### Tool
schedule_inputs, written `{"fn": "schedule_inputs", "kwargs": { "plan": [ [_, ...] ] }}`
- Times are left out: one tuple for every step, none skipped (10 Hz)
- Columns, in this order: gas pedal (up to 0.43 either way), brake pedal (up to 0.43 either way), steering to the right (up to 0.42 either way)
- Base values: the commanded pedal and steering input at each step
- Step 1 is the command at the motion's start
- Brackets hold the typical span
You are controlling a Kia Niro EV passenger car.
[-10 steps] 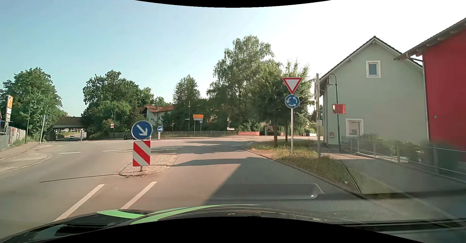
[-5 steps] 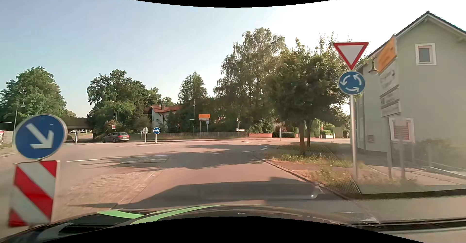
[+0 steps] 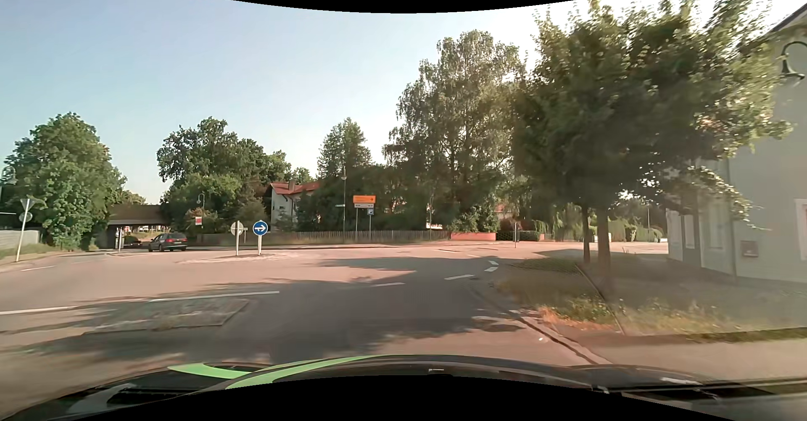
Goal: Follow the waypoints while adhering to traffic rules and regulations
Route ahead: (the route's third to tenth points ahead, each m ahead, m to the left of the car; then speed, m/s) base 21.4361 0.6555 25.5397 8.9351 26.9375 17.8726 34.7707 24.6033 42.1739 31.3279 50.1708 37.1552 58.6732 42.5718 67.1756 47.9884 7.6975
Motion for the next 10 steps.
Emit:
{"fn": "schedule_inputs", "kwargs": {
  "plan": [
    [0.0, 0.006, -0.034],
    [0.0, 0.012, -0.015],
    [0.0, 0.024, 0.0],
    [0.0, 0.03, 0.007],
    [0.0, 0.043, 0.013],
    [0.0, 0.043, 0.023],
    [0.0, 0.049, 0.031],
    [0.0, 0.049, 0.031],
    [0.0, 0.049, 0.032],
    [0.0, 0.049, 0.032]
  ]
}}
